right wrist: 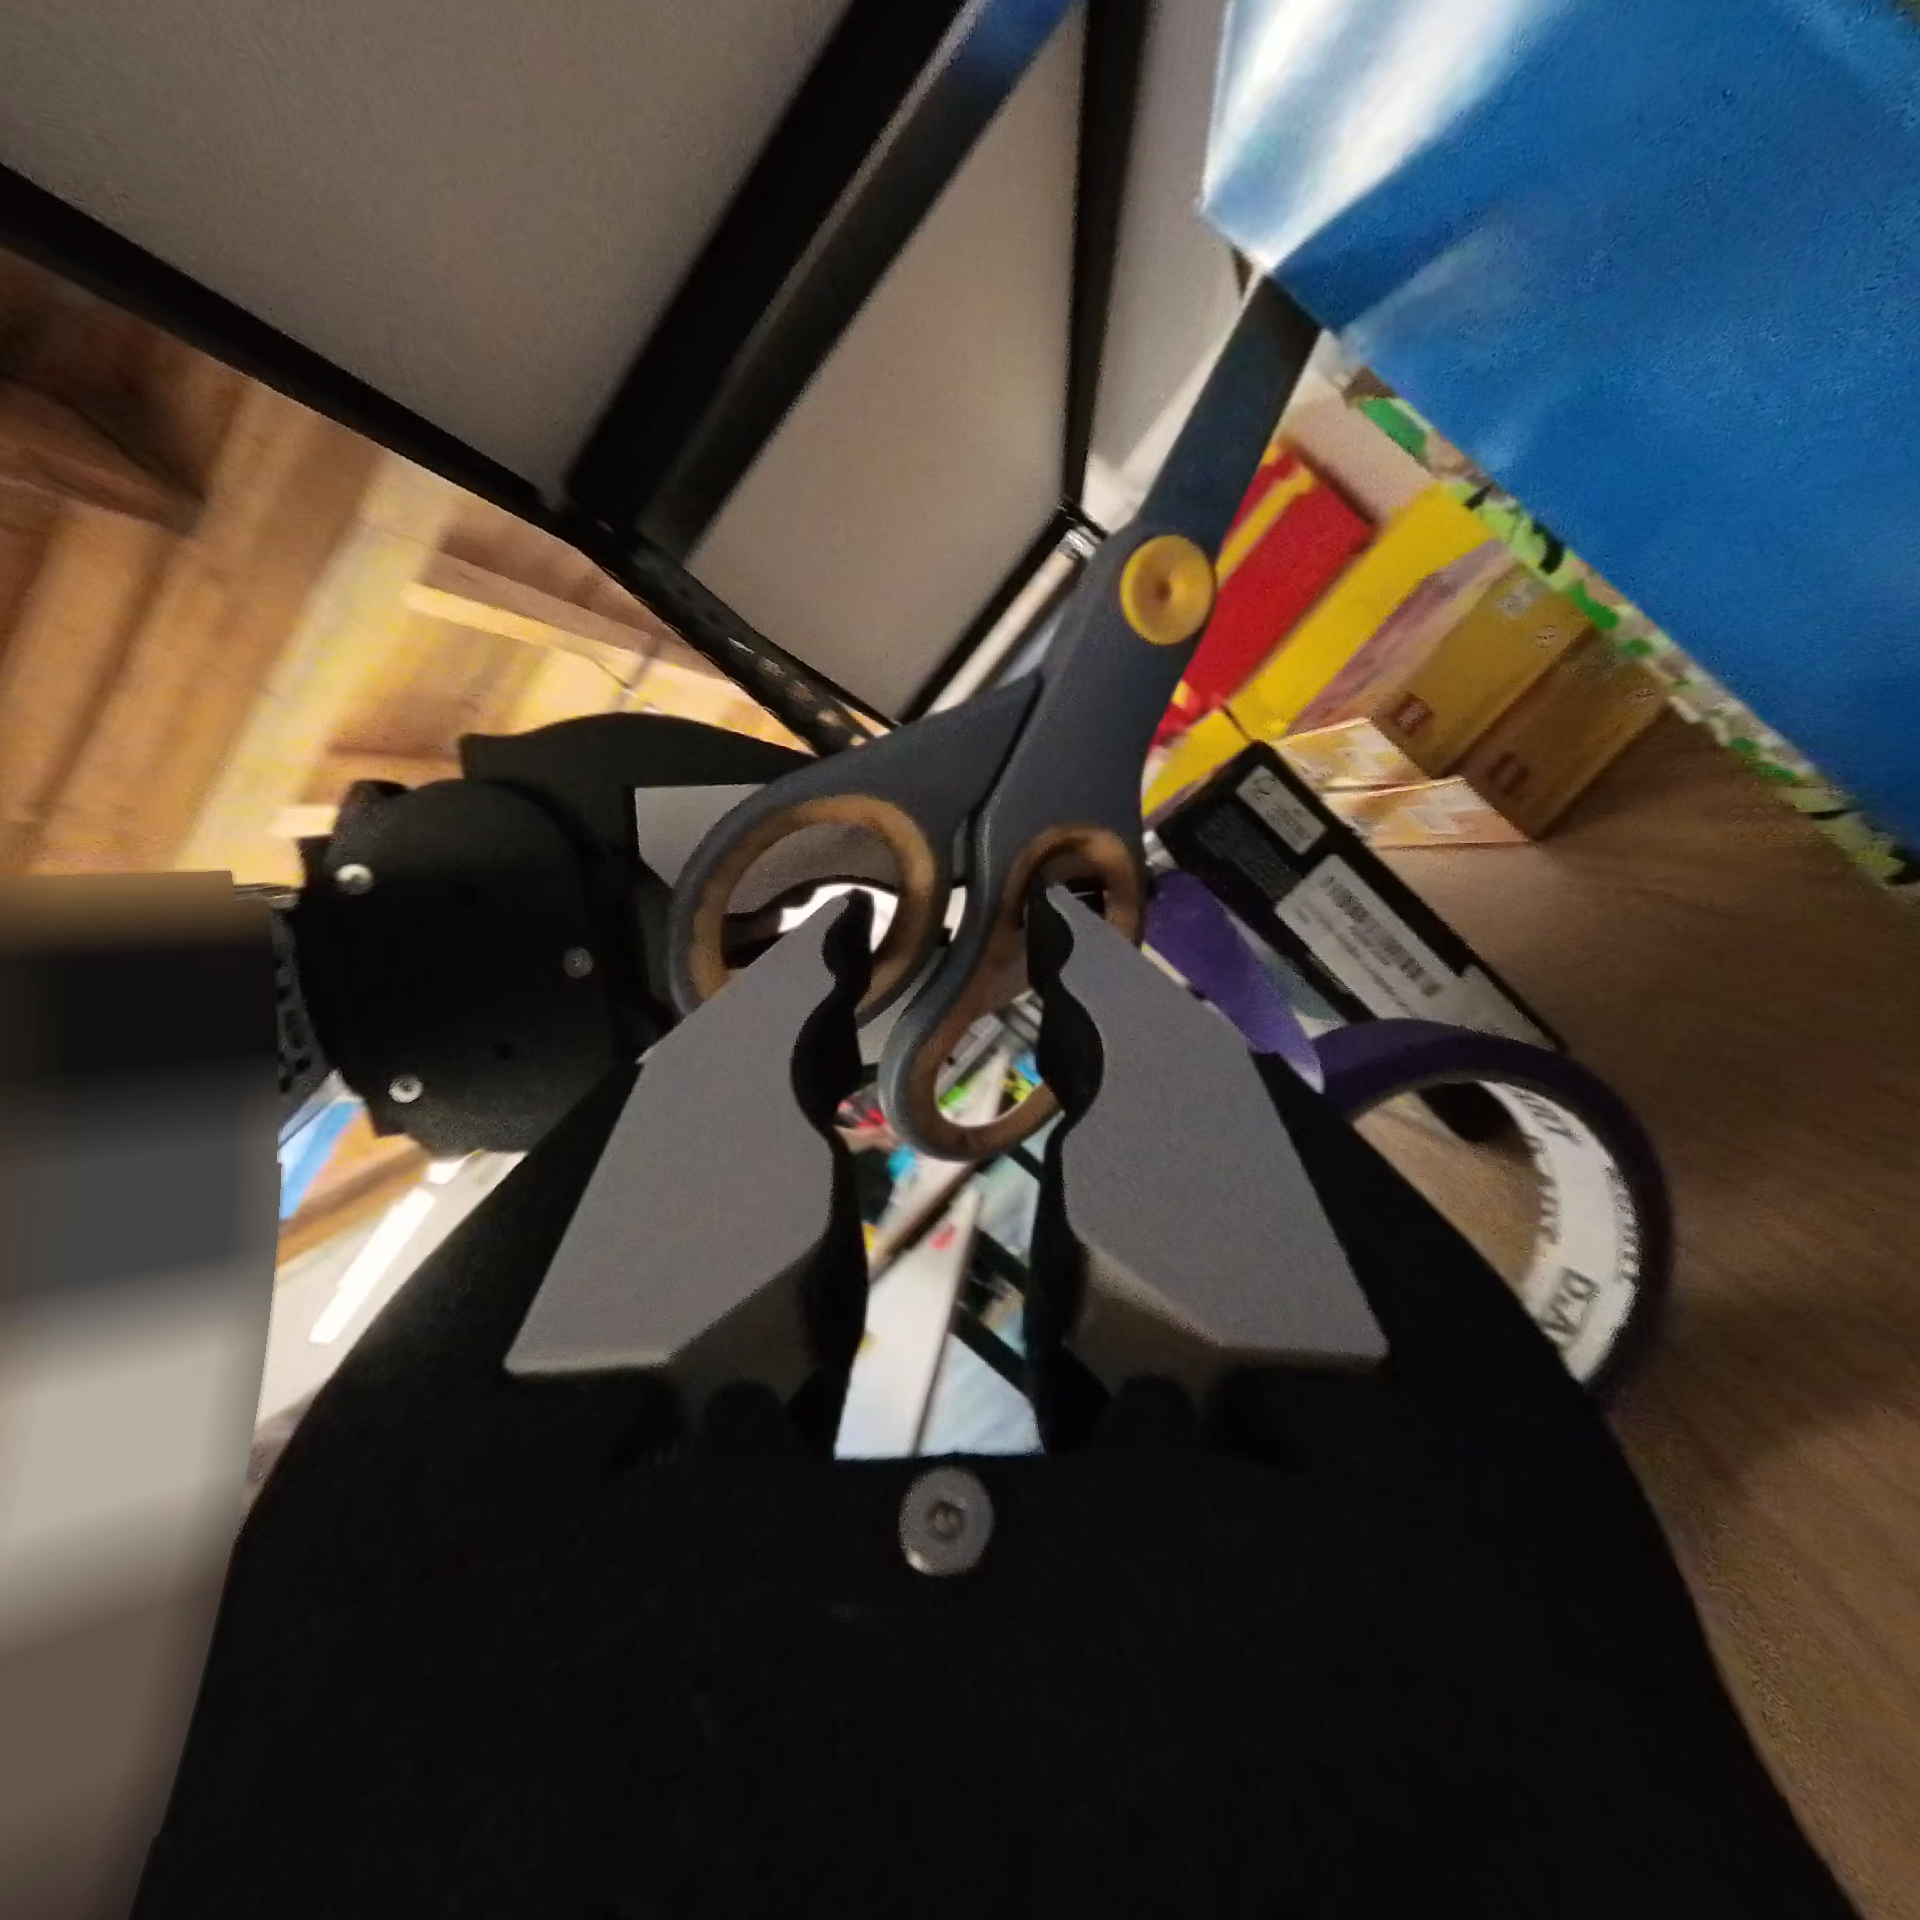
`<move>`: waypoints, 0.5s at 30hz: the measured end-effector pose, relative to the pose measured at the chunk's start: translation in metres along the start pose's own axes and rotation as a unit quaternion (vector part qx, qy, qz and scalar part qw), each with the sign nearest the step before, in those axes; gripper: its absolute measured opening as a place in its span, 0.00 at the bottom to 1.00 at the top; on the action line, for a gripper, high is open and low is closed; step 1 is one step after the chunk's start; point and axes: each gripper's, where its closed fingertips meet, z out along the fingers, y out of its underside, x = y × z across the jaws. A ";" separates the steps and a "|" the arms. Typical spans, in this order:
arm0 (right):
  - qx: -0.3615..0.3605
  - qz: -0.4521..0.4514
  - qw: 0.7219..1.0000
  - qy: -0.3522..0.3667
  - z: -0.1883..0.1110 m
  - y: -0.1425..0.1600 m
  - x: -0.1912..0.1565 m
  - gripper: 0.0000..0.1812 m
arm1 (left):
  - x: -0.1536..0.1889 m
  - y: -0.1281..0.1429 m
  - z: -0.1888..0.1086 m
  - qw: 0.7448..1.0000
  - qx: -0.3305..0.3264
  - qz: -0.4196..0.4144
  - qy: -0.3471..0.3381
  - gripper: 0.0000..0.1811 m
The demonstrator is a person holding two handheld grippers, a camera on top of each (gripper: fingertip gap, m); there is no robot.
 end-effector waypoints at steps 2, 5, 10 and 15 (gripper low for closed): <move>0.017 0.021 0.999 -0.033 -0.004 -0.001 -0.002 0.15 | 0.001 -0.003 -0.002 1.000 0.014 -0.010 0.007 0.00; 0.020 0.002 0.998 -0.051 -0.008 0.001 -0.005 0.16 | 0.003 -0.005 -0.004 0.999 0.031 -0.024 0.018 0.00; 0.027 -0.007 0.996 -0.080 -0.014 -0.001 -0.013 0.15 | 0.003 -0.001 -0.004 0.997 0.049 -0.053 0.028 0.00; 0.013 -0.022 0.994 -0.106 -0.015 0.004 -0.024 0.15 | 0.004 -0.005 -0.008 0.989 0.096 -0.095 0.056 0.00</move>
